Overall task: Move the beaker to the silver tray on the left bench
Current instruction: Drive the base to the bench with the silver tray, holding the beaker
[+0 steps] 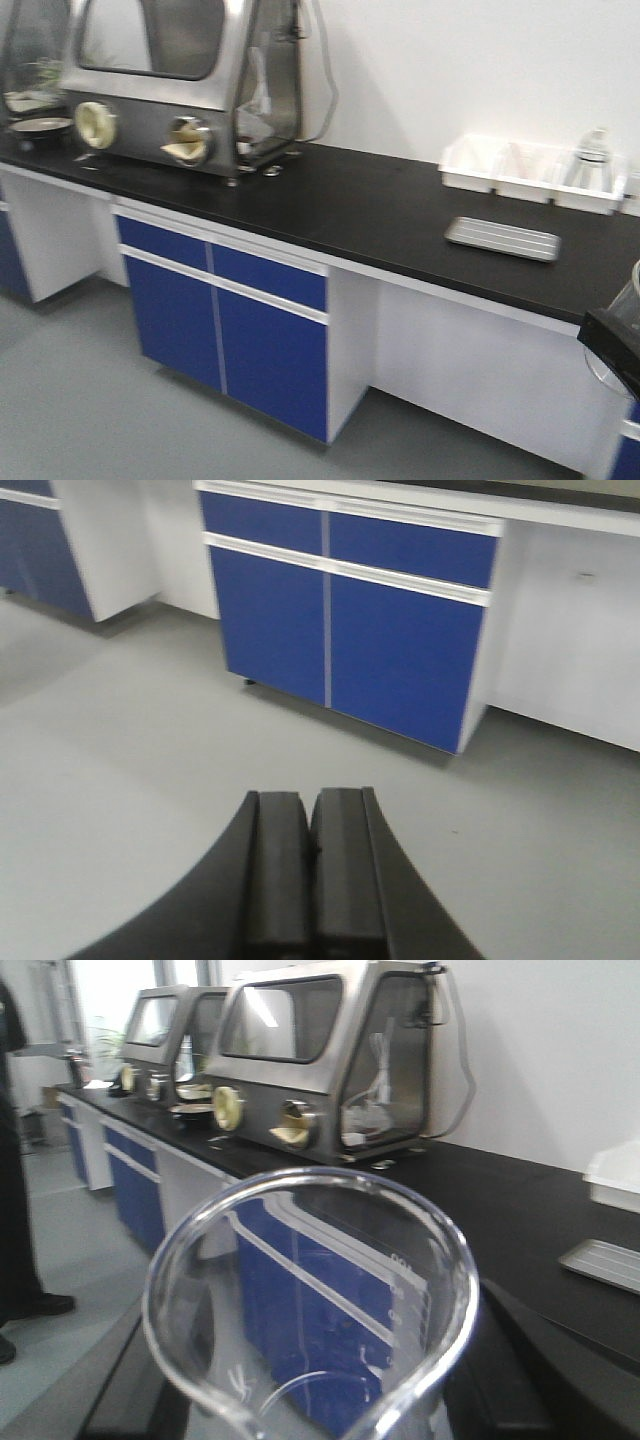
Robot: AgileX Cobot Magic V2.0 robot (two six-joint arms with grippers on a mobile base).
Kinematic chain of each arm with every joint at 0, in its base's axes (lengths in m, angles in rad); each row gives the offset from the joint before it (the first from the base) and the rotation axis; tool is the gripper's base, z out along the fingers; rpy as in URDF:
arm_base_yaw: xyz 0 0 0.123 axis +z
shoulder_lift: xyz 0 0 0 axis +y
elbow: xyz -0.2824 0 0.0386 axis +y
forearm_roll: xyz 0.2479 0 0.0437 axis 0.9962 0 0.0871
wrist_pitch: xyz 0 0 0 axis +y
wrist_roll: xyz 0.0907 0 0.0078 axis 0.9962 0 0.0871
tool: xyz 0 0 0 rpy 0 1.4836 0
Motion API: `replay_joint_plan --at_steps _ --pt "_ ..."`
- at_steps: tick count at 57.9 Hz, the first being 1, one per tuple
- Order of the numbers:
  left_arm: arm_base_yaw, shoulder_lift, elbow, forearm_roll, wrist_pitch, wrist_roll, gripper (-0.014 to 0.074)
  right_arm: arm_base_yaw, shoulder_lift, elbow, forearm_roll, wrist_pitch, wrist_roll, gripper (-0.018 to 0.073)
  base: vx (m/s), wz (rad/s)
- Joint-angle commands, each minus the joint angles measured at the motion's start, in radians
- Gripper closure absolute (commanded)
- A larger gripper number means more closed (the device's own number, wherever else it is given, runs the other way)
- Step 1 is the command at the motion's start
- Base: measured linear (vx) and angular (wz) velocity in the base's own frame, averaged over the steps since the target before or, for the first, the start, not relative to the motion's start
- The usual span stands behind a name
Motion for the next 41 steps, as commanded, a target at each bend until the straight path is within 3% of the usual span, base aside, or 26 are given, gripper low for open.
replay_joint_plan --at_steps 1,22,41 --pt "-0.006 -0.016 0.028 -0.002 -0.077 -0.006 0.0595 -0.002 -0.001 -0.026 -0.029 0.028 0.003 0.0566 0.26 0.58" --pt "-0.006 -0.016 0.028 -0.002 -0.077 -0.006 0.0595 -0.002 -0.001 -0.026 -0.029 0.028 0.003 0.0566 0.31 0.38" --pt "-0.006 -0.016 0.028 -0.002 -0.077 -0.006 0.0595 -0.002 -0.001 -0.026 -0.029 0.036 0.003 0.0566 0.42 -0.16"
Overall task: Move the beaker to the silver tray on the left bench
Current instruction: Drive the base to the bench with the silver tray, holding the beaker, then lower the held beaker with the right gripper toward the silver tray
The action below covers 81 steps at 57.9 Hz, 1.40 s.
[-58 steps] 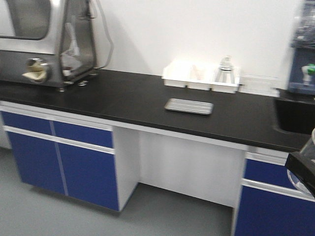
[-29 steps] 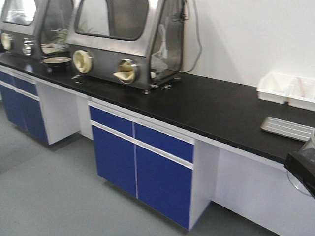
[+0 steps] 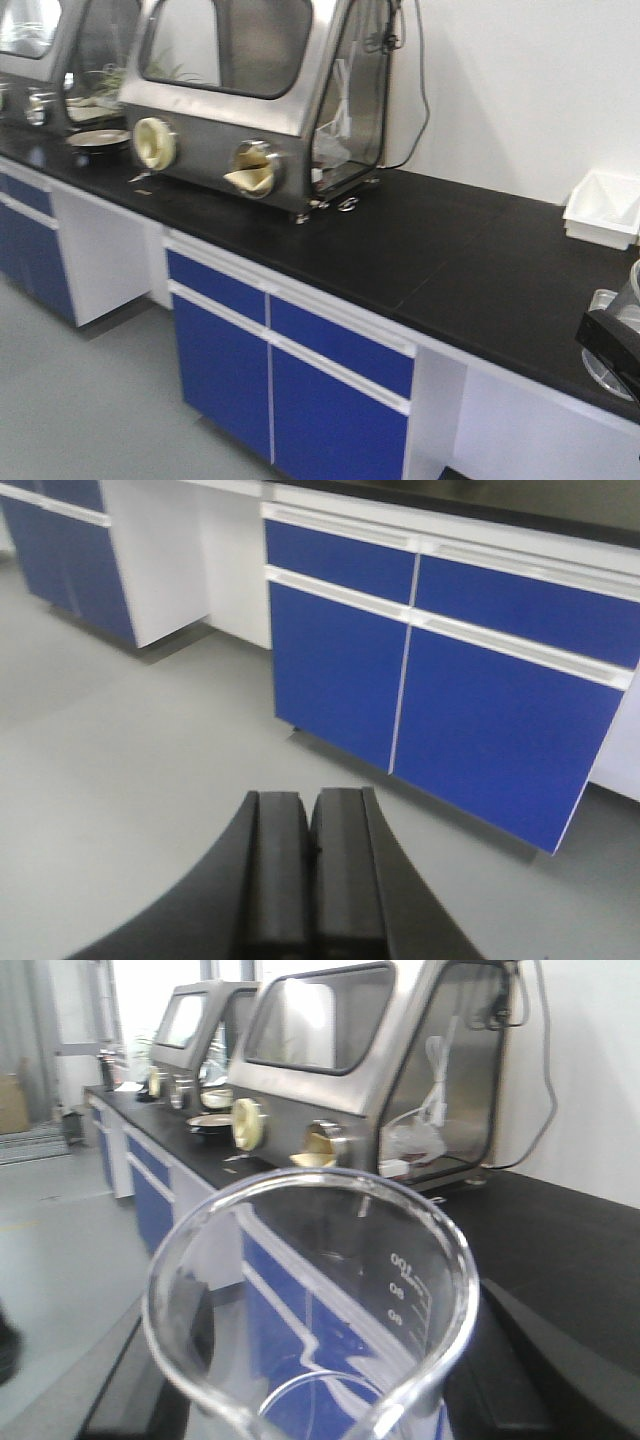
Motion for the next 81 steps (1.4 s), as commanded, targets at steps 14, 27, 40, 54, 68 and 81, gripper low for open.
replay_joint_plan --at_steps 14,27,40,54,68,81 --pt "-0.006 -0.016 0.028 -0.002 -0.077 -0.006 0.0595 -0.002 -0.001 -0.026 -0.029 0.036 0.002 0.0566 0.45 -0.46" --pt "-0.006 -0.016 0.028 -0.002 -0.077 -0.006 0.0595 -0.002 -0.001 -0.026 -0.029 0.036 0.002 0.0566 0.43 -0.53" --pt "-0.006 -0.016 0.028 -0.002 -0.077 -0.006 0.0595 -0.002 -0.001 -0.026 -0.029 0.036 0.002 0.0566 0.4 -0.53" --pt "-0.006 -0.016 0.028 -0.002 -0.077 -0.006 0.0595 -0.002 -0.001 -0.026 -0.029 0.036 0.002 0.0566 0.36 -0.49" --pt "-0.006 -0.016 0.028 -0.002 -0.077 -0.006 0.0595 -0.002 -0.001 -0.026 -0.029 0.035 0.002 0.0566 0.28 -0.4" --pt "-0.006 -0.016 0.028 -0.002 -0.077 -0.006 0.0595 -0.002 -0.001 -0.026 -0.029 0.035 0.002 0.0566 0.16 -0.3"
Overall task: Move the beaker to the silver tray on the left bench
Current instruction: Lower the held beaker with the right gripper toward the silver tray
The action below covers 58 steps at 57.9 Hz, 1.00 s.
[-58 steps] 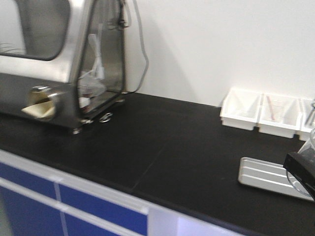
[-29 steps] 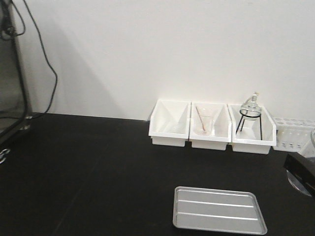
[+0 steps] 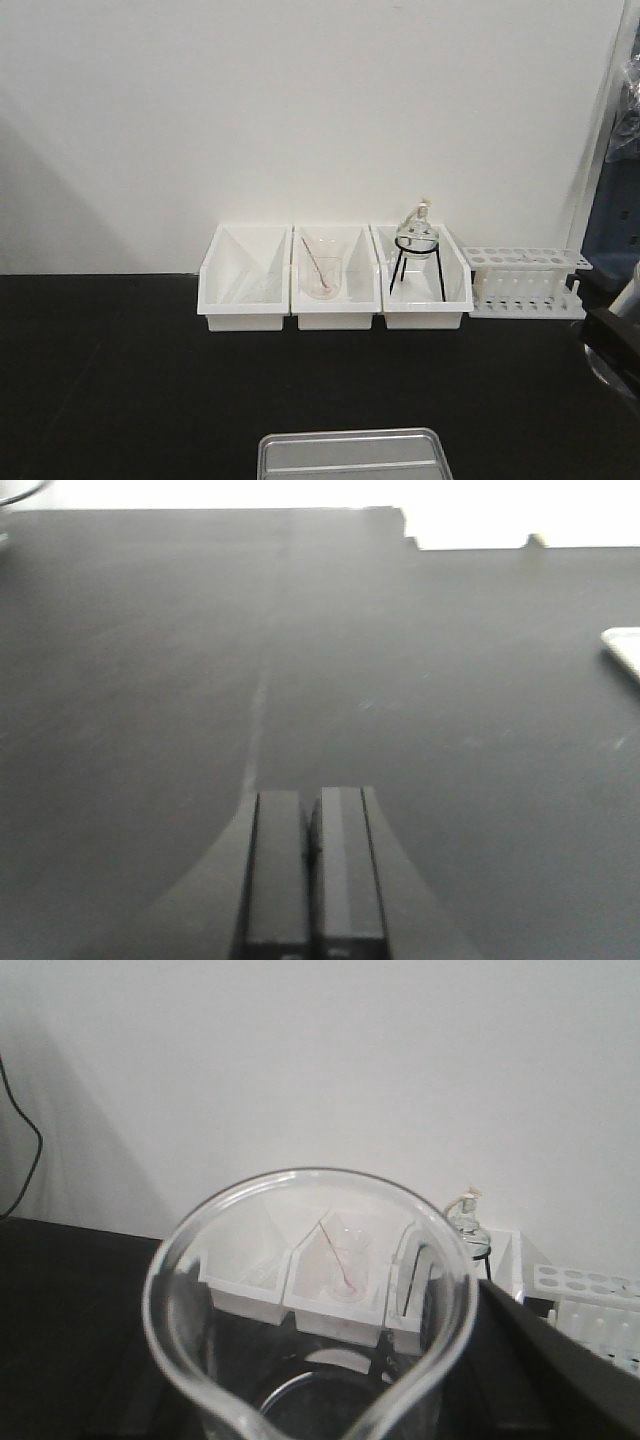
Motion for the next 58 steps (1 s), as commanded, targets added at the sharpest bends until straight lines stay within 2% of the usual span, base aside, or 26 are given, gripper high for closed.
replay_joint_plan --at_steps 1,48,58 --pt "-0.006 -0.016 0.028 -0.002 -0.077 -0.006 0.0595 -0.002 -0.001 -0.026 -0.029 0.033 0.002 0.0566 0.11 -0.23" --pt "-0.006 -0.016 0.028 -0.002 -0.077 -0.006 0.0595 -0.002 -0.001 -0.026 -0.026 0.043 0.009 0.0566 0.01 -0.03" --pt "-0.006 -0.016 0.028 -0.002 -0.077 -0.006 0.0595 -0.002 0.122 -0.029 -0.026 0.028 0.009 0.0564 0.0 0.0"
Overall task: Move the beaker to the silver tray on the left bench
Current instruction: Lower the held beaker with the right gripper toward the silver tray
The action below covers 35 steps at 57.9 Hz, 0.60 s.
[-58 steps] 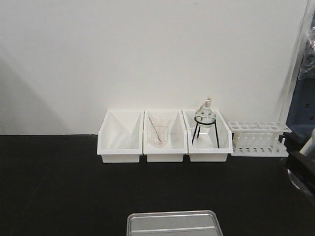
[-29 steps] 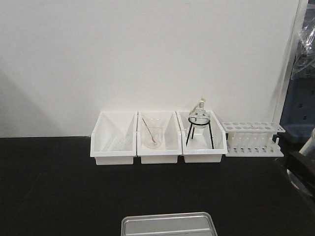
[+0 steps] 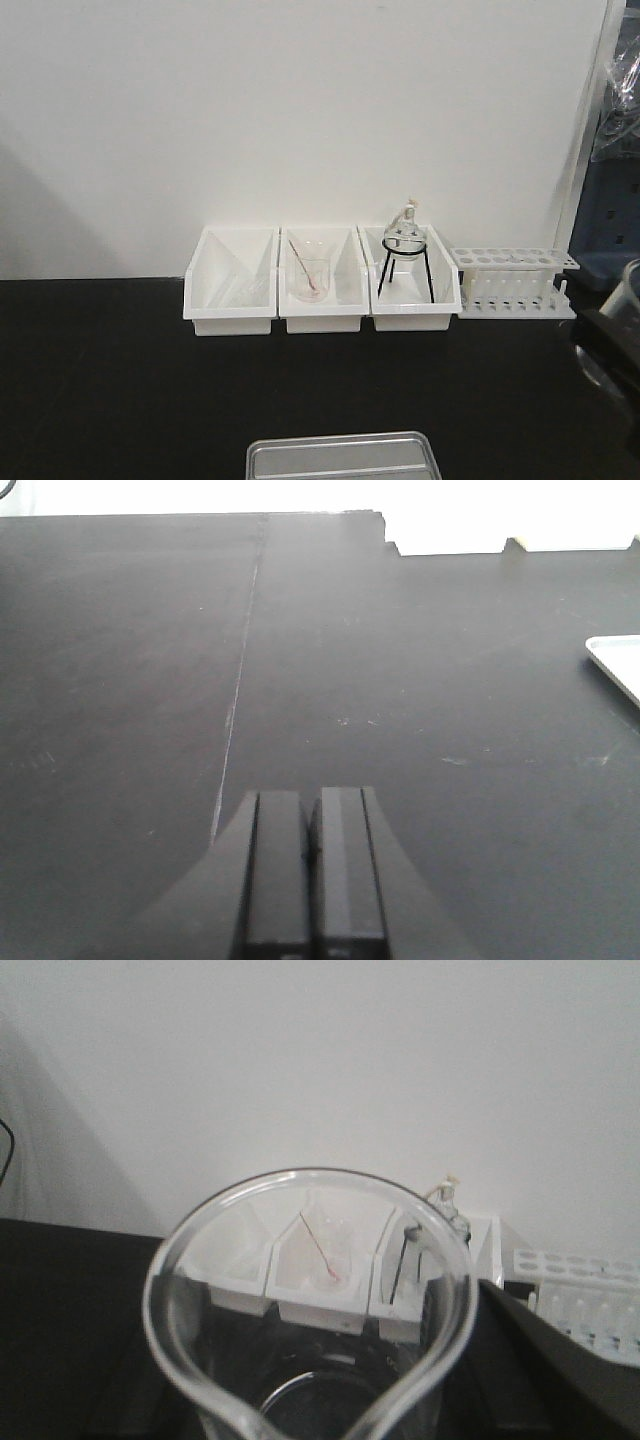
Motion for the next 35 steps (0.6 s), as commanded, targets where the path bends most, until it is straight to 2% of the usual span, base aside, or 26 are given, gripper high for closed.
replay_joint_plan --at_steps 1,8,15,18,26,29,35 --pt "-0.006 -0.016 0.028 -0.002 -0.077 -0.006 0.0595 -0.002 0.093 -0.031 -0.026 0.002 -0.002 0.0564 0.0 0.0" --pt "-0.006 -0.016 0.028 -0.002 -0.077 -0.006 0.0595 -0.002 0.282 -0.071 -0.026 -0.103 -0.026 0.0563 0.0 0.0" --pt "-0.006 -0.016 0.028 -0.002 -0.077 -0.006 0.0595 -0.002 0.481 -0.155 -0.011 -0.22 -0.148 0.0563 0.0 0.0" --pt "-0.006 -0.016 0.028 -0.002 -0.077 -0.006 0.0595 -0.002 0.57 -0.192 0.028 -0.282 -0.213 0.0563 0.0 0.0" --pt "-0.006 -0.016 0.028 -0.002 -0.077 -0.006 0.0595 -0.002 0.779 -0.291 0.223 -0.462 -0.447 0.0563 0.0 0.0" --pt "-0.006 -0.016 0.028 -0.002 -0.077 -0.006 0.0595 -0.002 0.87 -0.319 0.309 -0.57 -0.581 0.0563 0.0 0.0" --pt "-0.006 -0.016 0.028 -0.002 -0.077 -0.006 0.0595 -0.002 0.978 -0.336 0.438 -0.701 -0.811 0.0563 0.0 0.0"
